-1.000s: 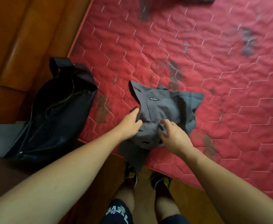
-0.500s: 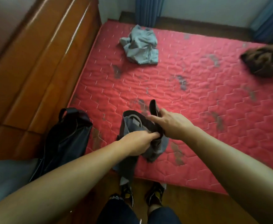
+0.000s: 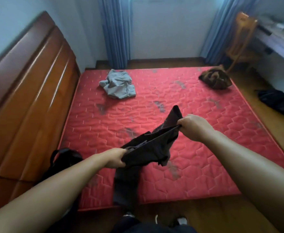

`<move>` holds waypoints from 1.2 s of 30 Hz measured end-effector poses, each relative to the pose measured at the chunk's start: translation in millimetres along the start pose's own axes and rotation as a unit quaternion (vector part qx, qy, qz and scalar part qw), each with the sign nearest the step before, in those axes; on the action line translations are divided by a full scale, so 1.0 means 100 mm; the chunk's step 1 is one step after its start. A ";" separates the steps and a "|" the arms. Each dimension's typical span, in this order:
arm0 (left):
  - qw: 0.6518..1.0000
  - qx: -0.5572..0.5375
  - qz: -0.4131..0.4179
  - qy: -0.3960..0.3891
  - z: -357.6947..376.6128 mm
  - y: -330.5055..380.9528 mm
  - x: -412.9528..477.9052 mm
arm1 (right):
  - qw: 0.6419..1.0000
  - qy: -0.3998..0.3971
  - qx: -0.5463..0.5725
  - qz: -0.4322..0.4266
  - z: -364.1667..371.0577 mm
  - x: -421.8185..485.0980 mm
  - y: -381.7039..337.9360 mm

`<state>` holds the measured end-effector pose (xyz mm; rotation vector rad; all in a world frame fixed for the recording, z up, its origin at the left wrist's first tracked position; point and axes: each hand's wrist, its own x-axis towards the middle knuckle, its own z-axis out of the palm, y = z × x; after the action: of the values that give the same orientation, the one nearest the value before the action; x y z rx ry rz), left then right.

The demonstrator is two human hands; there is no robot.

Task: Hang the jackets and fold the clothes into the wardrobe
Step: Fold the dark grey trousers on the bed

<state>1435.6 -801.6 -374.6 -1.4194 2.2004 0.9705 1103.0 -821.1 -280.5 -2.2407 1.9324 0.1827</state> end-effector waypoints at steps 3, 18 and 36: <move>0.992 0.119 -0.004 0.031 -0.03 0.14 -0.02 | 1.000 0.008 0.024 -0.009 -0.09 -0.16 0.05; 0.887 0.248 0.053 0.386 -1.34 1.06 -0.35 | 0.998 0.050 0.048 -0.003 -0.20 -0.62 1.24; 0.893 0.183 -0.013 0.411 -1.46 1.84 -1.09 | 0.975 -0.029 0.098 -0.198 0.90 -0.90 0.77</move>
<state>1329.3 -784.1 -139.0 -1.8592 2.6952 -0.1479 1015.2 -725.4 -353.5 -2.3933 1.3676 0.0020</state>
